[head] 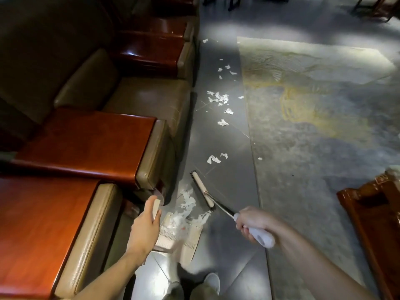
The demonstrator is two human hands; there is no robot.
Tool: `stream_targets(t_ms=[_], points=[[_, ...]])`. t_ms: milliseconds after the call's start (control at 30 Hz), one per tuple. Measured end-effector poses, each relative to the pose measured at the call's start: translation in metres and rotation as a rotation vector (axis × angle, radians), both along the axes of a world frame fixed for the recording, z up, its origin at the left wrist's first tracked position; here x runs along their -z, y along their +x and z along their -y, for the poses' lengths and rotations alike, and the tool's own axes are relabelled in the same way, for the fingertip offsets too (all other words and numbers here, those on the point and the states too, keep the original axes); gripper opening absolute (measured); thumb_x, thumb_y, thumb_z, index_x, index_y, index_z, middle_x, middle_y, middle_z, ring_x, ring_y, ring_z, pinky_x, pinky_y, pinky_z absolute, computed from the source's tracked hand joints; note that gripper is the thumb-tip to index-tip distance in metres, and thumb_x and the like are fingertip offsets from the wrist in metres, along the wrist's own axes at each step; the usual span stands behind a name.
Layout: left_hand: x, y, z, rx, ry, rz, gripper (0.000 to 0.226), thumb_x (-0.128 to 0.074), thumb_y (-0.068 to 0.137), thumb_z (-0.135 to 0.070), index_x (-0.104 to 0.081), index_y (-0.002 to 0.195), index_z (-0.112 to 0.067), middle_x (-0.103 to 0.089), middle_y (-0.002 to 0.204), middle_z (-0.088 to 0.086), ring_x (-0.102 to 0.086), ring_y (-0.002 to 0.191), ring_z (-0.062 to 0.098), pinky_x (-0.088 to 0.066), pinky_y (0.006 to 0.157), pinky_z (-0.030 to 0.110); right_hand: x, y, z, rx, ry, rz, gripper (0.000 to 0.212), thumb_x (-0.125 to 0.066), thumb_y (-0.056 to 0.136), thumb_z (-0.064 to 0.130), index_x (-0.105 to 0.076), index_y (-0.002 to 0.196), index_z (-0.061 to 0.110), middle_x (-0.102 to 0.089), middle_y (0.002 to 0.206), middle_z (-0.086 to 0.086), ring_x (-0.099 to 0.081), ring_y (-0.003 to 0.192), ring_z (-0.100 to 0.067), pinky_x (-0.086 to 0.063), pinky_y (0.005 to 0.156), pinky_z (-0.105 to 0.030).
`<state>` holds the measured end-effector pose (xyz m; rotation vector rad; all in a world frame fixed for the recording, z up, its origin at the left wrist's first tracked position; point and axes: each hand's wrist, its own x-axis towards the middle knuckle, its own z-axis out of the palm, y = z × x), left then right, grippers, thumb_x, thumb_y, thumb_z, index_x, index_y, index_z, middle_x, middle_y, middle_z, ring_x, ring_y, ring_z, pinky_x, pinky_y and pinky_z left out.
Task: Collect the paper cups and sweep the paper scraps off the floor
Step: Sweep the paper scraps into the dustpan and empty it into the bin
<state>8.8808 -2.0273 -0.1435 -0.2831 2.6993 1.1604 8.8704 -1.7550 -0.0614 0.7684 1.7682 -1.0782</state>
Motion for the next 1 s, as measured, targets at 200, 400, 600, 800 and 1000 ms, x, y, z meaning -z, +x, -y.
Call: stream_targets(t_ms=[200,400,600,800,1000], points=[[0.004,-0.021,0.017,0.007,-0.002,-0.026,0.039,-0.045,0.098,-0.03,-0.025,0.121,-0.054,-0.058,0.075,-0.016,-0.062,0.062,0.008,-0.04,0.061,0.012,0.044,-0.053,0.035,-0.498,0.249,-0.141,0.027,-0.049,0.081,-0.001,-0.05,0.056,0.01,-0.052,0.046,-0.003,-0.052,0.058,-0.023,-0.049,0.059,-0.023],[0.005,-0.044,0.015,0.014,0.044,-0.042,0.037,-0.045,0.099,-0.028,-0.029,0.124,-0.05,-0.059,0.091,-0.014,-0.062,0.07,0.011,-0.05,0.075,0.028,0.066,-0.048,0.057,-0.387,0.123,0.01,0.022,-0.046,0.086,0.005,-0.052,0.066,0.009,-0.051,0.049,-0.003,-0.046,0.043,-0.013,-0.039,0.043,-0.023],[0.005,-0.051,0.009,0.035,0.068,-0.046,0.039,-0.044,0.099,-0.026,-0.028,0.127,-0.048,-0.061,0.099,-0.002,-0.061,0.079,0.014,-0.049,0.081,0.034,0.014,-0.037,0.025,0.239,-0.355,0.322,0.026,-0.036,0.095,0.001,-0.042,0.071,0.007,-0.041,0.039,0.0,-0.039,0.025,-0.004,-0.031,0.026,-0.014],[0.008,-0.042,0.01,0.049,0.083,0.015,0.04,-0.043,0.099,-0.028,-0.026,0.129,-0.047,-0.062,0.084,-0.005,-0.064,0.064,0.017,-0.048,0.056,0.016,-0.026,-0.004,0.01,0.113,-0.264,0.255,0.023,-0.034,0.094,0.003,-0.04,0.077,0.017,-0.038,0.042,0.005,-0.035,0.03,0.0,-0.027,0.029,-0.01],[0.007,-0.022,0.013,0.057,0.06,0.012,0.039,-0.044,0.099,-0.031,-0.025,0.125,-0.053,-0.062,0.086,-0.012,-0.063,0.064,0.013,-0.036,0.051,0.005,-0.036,0.001,-0.01,0.201,-0.206,0.136,0.012,-0.037,0.095,0.003,-0.043,0.096,0.014,-0.038,0.046,0.002,-0.035,0.031,-0.002,-0.027,0.029,-0.011]])
